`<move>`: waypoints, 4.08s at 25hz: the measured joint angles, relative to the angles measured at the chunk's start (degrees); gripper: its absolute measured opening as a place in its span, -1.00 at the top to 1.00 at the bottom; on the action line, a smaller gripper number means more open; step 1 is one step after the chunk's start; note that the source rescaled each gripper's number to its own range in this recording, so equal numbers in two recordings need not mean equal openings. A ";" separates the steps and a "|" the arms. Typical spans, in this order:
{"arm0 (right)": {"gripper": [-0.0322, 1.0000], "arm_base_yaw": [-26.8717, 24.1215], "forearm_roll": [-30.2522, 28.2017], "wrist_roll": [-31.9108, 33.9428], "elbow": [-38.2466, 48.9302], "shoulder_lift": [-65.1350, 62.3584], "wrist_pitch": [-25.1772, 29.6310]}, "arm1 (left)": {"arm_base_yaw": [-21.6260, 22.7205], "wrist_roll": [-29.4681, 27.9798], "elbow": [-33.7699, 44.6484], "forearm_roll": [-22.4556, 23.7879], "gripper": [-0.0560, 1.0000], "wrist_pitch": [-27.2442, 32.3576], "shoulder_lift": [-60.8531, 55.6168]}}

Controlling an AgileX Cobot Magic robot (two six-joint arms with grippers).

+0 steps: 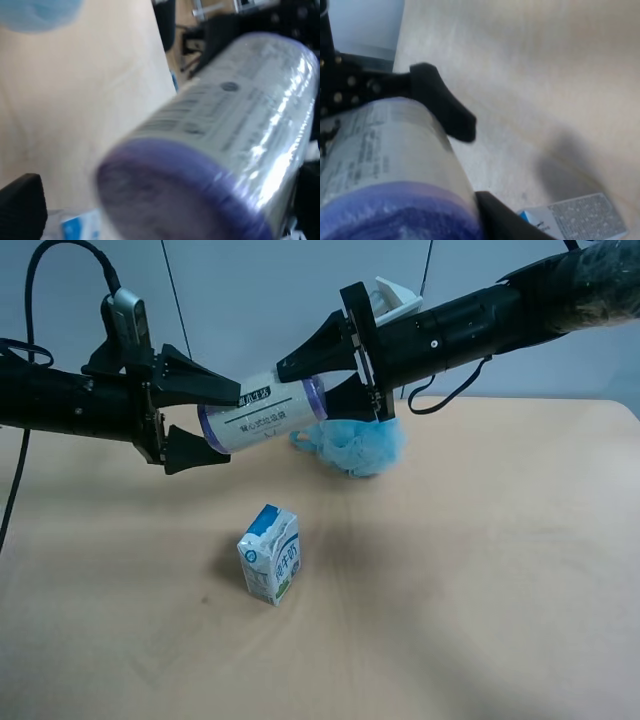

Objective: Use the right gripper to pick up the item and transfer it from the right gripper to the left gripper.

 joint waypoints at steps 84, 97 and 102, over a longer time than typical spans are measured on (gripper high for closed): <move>0.94 -3.99 3.69 -8.35 0.00 -0.58 2.02 | -2.04 -9.42 -2.50 -9.09 0.69 -2.09 -3.74; 0.58 -3.99 3.24 -5.56 0.00 -0.58 0.53 | -1.99 -10.88 -2.50 -9.22 0.75 -2.63 -3.81; -0.01 -3.99 1.88 -5.05 0.00 -0.58 -1.45 | -1.83 -11.04 -2.50 -9.41 0.80 -2.68 -3.81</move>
